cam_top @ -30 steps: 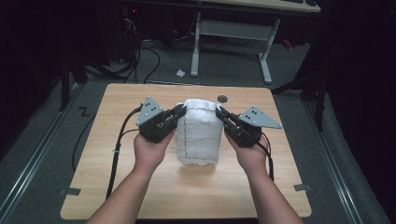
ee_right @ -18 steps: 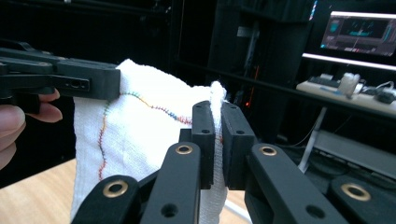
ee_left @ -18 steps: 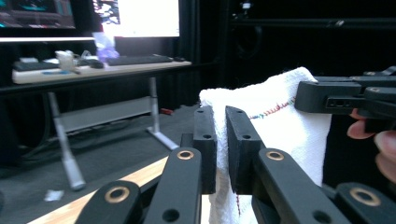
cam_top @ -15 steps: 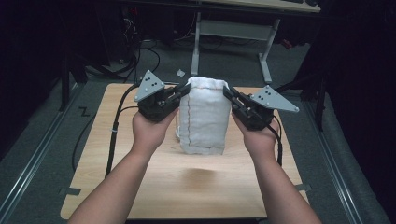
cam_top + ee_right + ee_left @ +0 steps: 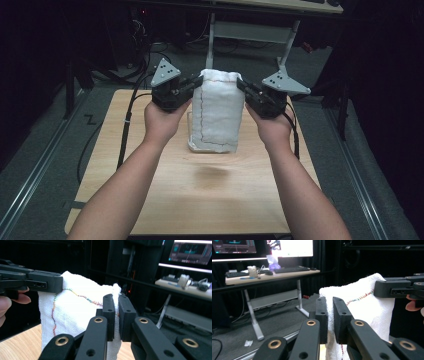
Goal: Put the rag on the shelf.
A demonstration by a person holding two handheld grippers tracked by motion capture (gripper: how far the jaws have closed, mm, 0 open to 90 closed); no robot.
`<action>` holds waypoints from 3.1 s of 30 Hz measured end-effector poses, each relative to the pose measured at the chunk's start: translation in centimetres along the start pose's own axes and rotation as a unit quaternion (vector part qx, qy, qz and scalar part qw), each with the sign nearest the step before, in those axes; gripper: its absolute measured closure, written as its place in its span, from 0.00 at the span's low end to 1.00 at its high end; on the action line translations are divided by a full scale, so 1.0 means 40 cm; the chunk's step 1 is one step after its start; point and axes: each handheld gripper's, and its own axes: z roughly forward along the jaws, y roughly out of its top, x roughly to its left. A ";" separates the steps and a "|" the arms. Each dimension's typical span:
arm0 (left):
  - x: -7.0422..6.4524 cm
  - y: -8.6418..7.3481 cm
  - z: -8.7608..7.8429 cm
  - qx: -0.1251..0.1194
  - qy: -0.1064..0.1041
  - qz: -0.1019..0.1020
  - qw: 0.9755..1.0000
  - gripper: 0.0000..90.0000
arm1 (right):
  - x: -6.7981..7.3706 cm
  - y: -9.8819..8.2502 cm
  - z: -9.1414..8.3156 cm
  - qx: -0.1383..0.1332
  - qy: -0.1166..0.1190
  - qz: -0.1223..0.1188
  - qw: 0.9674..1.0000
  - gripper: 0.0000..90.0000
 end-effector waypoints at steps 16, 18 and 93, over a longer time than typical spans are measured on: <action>0.066 -0.009 0.067 0.026 0.020 -0.015 0.999 0.93 | -0.040 0.000 0.091 0.031 -0.002 0.025 0.999 0.95; 0.075 -0.007 0.077 0.029 0.018 -0.012 0.999 0.93 | -0.044 -0.001 0.096 0.032 -0.001 0.026 0.999 0.95; 0.091 -0.156 0.009 0.094 0.037 -0.054 0.993 0.53 | -0.032 -0.135 0.122 0.128 -0.009 -0.003 0.992 0.56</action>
